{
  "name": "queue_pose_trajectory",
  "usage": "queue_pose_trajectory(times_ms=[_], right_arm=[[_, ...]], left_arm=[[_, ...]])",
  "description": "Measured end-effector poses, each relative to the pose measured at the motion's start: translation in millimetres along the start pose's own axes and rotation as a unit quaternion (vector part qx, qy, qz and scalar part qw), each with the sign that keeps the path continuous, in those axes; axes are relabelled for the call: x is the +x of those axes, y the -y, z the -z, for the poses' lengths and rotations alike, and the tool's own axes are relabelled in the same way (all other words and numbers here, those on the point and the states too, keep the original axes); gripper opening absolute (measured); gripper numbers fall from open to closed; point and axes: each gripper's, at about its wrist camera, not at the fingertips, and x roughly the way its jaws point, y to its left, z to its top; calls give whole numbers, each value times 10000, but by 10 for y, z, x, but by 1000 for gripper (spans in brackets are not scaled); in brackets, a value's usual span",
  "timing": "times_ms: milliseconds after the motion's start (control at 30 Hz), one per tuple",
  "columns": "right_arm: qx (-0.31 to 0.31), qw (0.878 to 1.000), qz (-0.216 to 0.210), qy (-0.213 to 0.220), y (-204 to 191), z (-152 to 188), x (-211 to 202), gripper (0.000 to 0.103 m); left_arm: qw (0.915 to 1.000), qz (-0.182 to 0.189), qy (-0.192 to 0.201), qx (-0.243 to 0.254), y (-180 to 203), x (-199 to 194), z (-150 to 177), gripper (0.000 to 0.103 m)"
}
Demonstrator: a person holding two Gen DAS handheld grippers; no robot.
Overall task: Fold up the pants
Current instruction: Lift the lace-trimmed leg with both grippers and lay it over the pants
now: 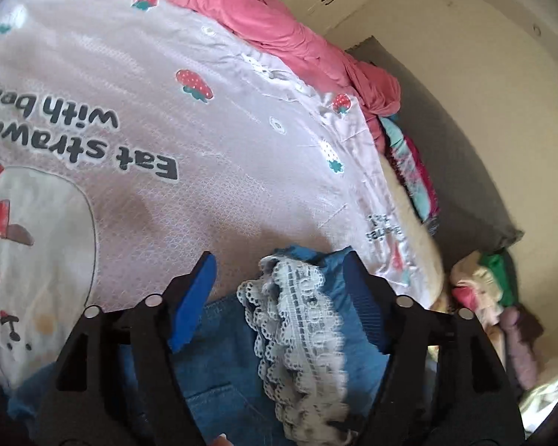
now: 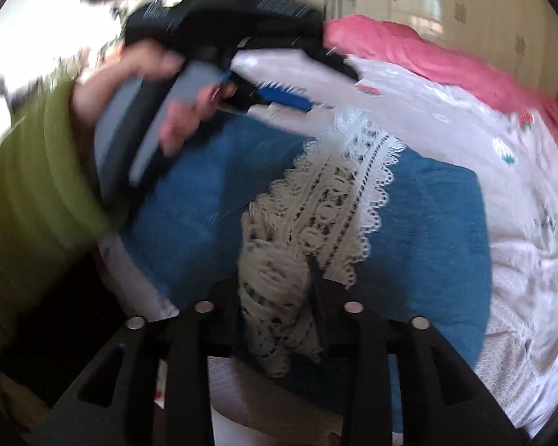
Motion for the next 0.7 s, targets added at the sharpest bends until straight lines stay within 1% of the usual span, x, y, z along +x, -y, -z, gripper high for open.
queue_pose_trajectory(times_ms=[33, 67, 100, 167, 300, 433, 500, 633, 700], right_arm=[[-188, 9998, 115, 6, -91, 15, 21, 41], [-327, 9993, 182, 14, -154, 20, 27, 43], [-427, 9988, 224, 35, -198, 24, 19, 44], [-548, 9982, 217, 109, -245, 41, -32, 44], [-393, 9986, 240, 256, -183, 108, -216, 47], [-71, 9991, 188, 381, -92, 193, -376, 47], [-103, 9992, 171, 359, -71, 180, -388, 47], [-286, 9991, 112, 305, -203, 153, -313, 47], [-341, 9988, 232, 255, -279, 139, -298, 47]], left_arm=[[10000, -12, 23, 25, 0, -18, -2, 65], [10000, -25, 16, 52, 7, -18, -1, 66], [10000, -6, -55, 58, 12, 5, 4, 68], [9997, -9, -213, 84, 45, 99, 55, 68], [9989, -120, -388, 213, 79, 222, 134, 68], [9980, -342, -405, 352, 117, 307, 177, 68], [9975, -406, -431, 389, 125, 344, 197, 68], [9962, -563, -407, 525, 141, 363, 218, 68], [9952, -646, -405, 613, 171, 369, 234, 67]])
